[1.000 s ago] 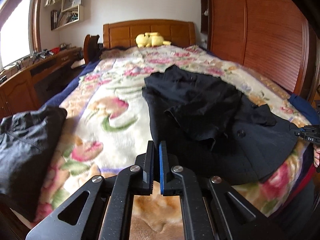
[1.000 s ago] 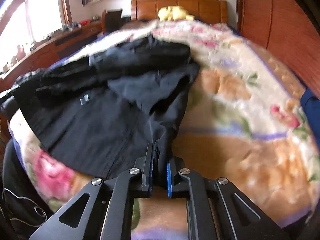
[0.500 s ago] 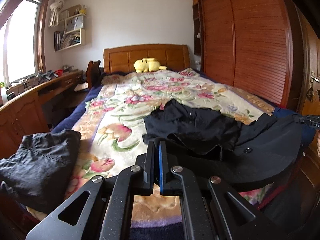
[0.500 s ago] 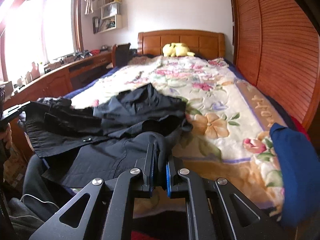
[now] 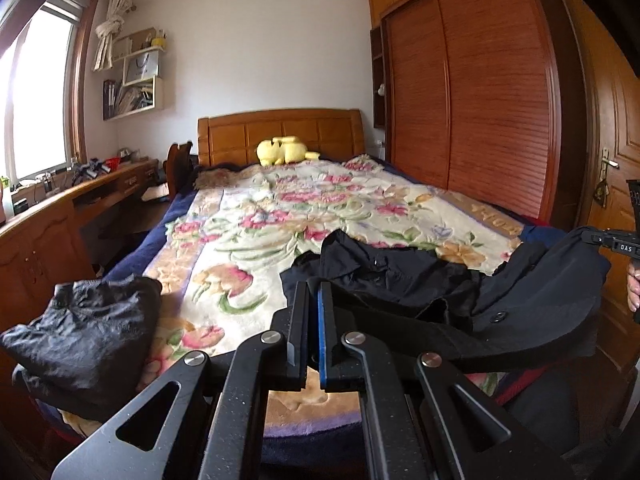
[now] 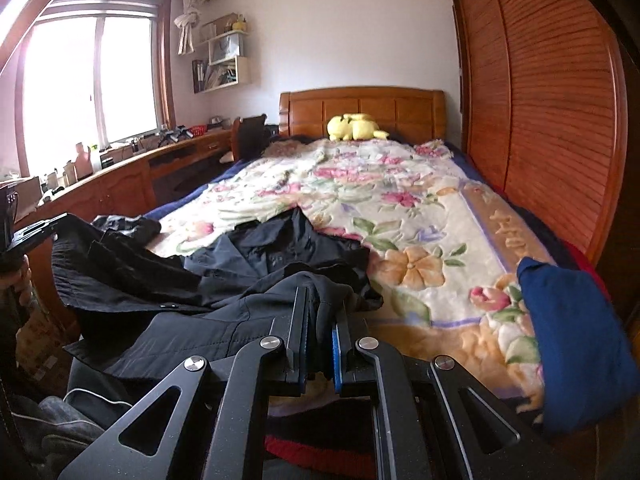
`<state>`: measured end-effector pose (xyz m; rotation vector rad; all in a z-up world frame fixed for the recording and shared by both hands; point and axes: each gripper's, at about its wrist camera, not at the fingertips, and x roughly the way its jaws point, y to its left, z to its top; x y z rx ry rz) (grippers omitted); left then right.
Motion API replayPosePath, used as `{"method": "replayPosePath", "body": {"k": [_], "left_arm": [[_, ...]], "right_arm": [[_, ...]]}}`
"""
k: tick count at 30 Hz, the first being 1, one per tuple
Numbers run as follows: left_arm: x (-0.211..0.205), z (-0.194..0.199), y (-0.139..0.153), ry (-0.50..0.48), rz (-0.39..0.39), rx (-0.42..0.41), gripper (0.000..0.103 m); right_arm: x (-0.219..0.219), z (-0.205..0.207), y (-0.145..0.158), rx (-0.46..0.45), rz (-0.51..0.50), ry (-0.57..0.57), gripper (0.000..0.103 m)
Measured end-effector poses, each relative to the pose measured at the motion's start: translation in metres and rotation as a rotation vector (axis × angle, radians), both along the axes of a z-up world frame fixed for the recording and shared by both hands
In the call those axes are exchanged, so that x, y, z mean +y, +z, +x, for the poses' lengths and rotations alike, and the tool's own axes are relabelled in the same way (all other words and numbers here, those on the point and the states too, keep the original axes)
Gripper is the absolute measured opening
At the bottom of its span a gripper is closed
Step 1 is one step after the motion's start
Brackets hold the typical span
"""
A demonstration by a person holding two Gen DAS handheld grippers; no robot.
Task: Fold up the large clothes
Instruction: 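Grasp the coat hem with both tools and lift it up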
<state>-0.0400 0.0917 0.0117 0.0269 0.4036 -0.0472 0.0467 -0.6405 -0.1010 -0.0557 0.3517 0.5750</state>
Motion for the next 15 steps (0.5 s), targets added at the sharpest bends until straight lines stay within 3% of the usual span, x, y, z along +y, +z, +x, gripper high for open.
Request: {"method": "replayPosePath", "body": {"k": [7,15], "left_arm": [[0.007,0.032,-0.041,0.025,-0.026,0.099,0.004],[0.015,0.056,-0.066,0.051,-0.050,0.130,0.004]], "right_arm": [[0.017,0.042,-0.031,0.096,-0.019,0.000,0.008],[0.036,0.075,-0.038,0.125,0.002,0.005,0.009]]}}
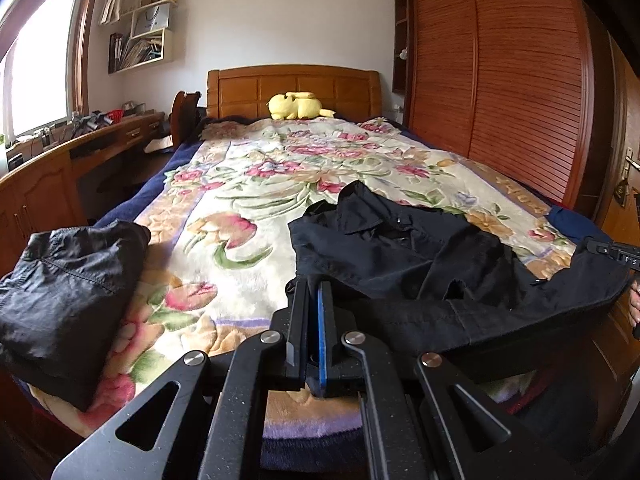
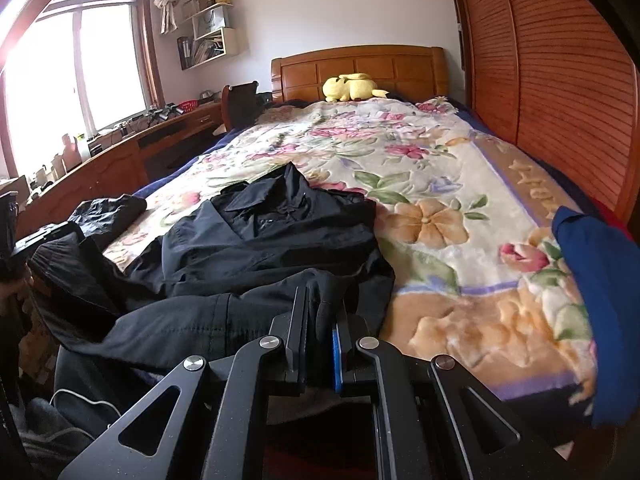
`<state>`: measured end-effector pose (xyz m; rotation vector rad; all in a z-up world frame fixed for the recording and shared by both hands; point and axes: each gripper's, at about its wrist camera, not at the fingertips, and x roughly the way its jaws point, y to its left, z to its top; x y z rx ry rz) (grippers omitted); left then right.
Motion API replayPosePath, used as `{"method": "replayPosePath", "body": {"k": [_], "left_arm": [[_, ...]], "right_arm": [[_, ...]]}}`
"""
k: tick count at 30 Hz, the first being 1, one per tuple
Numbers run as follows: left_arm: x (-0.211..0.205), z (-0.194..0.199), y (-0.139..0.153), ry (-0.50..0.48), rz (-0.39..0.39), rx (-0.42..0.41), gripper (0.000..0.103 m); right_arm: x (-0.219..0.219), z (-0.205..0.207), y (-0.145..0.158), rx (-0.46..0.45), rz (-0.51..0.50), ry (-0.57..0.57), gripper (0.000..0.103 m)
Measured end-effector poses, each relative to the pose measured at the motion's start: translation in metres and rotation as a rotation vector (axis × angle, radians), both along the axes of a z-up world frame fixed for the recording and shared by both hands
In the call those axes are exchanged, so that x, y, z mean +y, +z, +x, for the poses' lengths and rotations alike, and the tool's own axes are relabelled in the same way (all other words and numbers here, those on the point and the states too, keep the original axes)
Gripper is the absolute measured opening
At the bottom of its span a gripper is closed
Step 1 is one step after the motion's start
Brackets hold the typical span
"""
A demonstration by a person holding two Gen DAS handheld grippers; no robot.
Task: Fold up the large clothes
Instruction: 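Grasp the coat hem with both tools and lift it up, then fold the held hem up over the coat toward the collar with both tools, release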
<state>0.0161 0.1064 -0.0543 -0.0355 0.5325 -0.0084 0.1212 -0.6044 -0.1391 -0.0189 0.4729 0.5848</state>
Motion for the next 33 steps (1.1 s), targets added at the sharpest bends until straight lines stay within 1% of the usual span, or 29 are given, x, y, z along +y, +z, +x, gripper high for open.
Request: {"method": "replayPosePath", "body": {"k": [6,12,18,23,25,28,33], "left_arm": [[0.006,0.041,-0.013,0.022,0.009,0.015,0.004],[0.010,0.083,-0.020,0.050,0.024,0.028,0.004],[0.013,0.118,-0.028,0.066,0.044,0.051,0.004],[0.022,0.167,-0.028,0.063,0.052,0.088,0.004],[0.022,0.192,-0.029,0.062,0.087,0.118,0.004],[0.020,0.222,-0.031,0.063,0.129,0.131,0.004],[0.020,0.266,-0.028,0.075,0.176,0.129,0.004]], "right_arm": [[0.019,0.039,-0.008,-0.013,0.002,-0.001,0.009],[0.041,0.093,-0.014,-0.003,0.011,0.011,0.009],[0.071,0.139,-0.010,-0.031,-0.100,0.010,0.009],[0.098,0.187,-0.004,-0.041,-0.188,0.011,0.009],[0.108,0.207,-0.002,-0.041,-0.212,0.008,0.009],[0.126,0.240,0.002,-0.045,-0.245,0.003,0.009],[0.151,0.283,0.005,-0.055,-0.276,-0.003,0.009]]}}
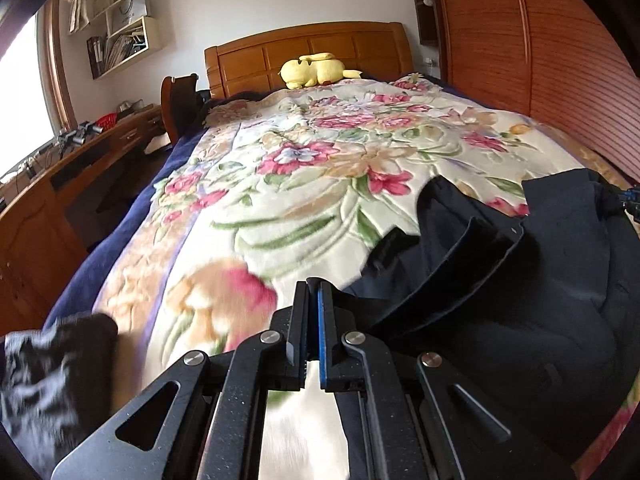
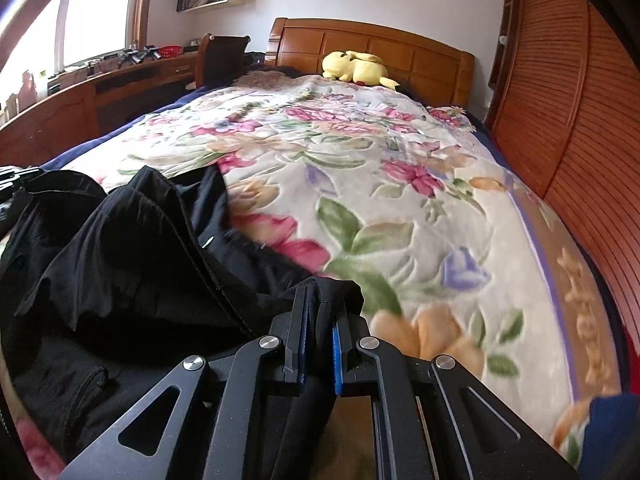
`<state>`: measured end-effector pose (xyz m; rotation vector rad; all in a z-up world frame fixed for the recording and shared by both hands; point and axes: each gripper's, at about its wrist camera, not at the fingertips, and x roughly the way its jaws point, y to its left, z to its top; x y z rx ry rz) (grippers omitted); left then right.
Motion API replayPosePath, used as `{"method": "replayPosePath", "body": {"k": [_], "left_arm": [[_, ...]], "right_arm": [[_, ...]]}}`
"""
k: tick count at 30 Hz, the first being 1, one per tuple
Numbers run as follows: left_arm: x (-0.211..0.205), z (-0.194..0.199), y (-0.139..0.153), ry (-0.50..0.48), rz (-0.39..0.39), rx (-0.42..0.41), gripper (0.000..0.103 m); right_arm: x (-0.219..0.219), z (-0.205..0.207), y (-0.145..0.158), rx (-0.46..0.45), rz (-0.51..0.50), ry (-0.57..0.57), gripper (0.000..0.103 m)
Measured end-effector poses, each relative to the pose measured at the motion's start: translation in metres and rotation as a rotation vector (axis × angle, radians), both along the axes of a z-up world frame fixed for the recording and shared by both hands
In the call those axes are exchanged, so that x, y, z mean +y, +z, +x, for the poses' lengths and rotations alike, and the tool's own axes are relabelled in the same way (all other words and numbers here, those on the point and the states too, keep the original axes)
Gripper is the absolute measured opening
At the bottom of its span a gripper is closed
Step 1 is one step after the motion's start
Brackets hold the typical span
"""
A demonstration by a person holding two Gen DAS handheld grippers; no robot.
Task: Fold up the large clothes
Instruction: 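Fold the held hem up over the coat toward the collar with both tools, release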
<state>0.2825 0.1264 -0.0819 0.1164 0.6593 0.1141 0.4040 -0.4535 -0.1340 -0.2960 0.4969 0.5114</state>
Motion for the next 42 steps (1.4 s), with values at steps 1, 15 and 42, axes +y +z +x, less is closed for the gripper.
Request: {"method": "replayPosePath", "body": {"k": [1,15,42], "left_arm": [[0.001,0.007,0.001,0.003,0.004,-0.002,0.004],[0.018,0.096,0.005,0.026,-0.001,0.036,0.004],[0.005,-0.053,-0.008,-0.175,-0.165,0.152,0.031]], "right_arm": [[0.006,0.009,0.002,0.000,-0.001,-0.006,0.009],[0.051,0.099,0.006,0.032,0.016,-0.130,0.009],[-0.035,-0.051,-0.025,0.149,0.018,-0.042,0.066]]}}
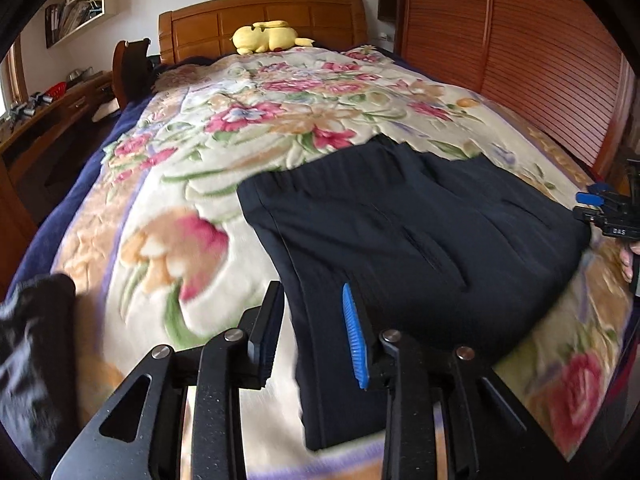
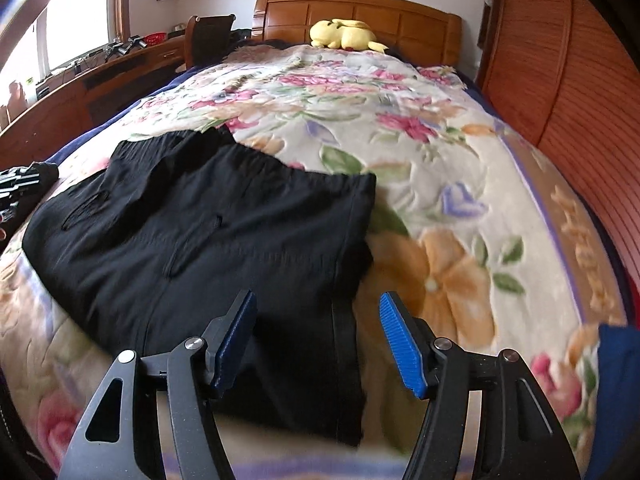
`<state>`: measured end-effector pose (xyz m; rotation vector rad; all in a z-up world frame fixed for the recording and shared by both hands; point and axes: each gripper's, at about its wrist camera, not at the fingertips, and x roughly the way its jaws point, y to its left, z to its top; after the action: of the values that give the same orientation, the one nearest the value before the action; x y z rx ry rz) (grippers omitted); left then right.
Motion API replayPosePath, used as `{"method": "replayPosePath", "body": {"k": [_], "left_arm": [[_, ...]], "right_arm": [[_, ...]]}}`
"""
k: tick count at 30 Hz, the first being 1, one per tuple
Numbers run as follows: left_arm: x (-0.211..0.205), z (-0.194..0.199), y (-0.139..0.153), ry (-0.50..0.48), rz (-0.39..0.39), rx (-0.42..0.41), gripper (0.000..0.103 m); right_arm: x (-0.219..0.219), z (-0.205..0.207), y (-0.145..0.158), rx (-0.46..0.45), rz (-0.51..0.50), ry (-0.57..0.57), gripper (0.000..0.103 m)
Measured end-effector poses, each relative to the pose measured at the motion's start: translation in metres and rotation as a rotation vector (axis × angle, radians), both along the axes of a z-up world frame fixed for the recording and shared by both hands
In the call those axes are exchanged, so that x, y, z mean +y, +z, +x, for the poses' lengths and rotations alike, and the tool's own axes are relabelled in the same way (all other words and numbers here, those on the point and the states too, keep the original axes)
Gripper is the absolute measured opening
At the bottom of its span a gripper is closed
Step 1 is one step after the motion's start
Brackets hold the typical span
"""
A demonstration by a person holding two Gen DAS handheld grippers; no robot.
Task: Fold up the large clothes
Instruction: 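Fold the held hem up over the coat toward the collar with both tools, release, then grasp the folded black coat edge with both tools and lift it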
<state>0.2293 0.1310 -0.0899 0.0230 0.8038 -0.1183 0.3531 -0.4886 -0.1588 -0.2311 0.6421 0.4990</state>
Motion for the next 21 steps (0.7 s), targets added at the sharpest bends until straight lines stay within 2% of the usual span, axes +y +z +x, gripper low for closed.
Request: {"method": "replayPosePath", "body": {"k": [9,15,21], "left_arm": [[-0.008,-0.047,-0.014,-0.013,-0.034,0.021,0.031],[-0.007,-0.047,-0.036,0.009,0.005,0.065,0.031],[-0.002,-0.041,-0.053,0.031,-0.021,0.089,0.031]], "right_arm": [[-0.010,-0.024,-0.023,0.040,0.009,-0.009,0.067],[-0.007,-0.023,-0.049,0.079,0.007,-0.018,0.071],[-0.015,-0.016,-0.060,0.117,0.069,-0.015,0.074]]}}
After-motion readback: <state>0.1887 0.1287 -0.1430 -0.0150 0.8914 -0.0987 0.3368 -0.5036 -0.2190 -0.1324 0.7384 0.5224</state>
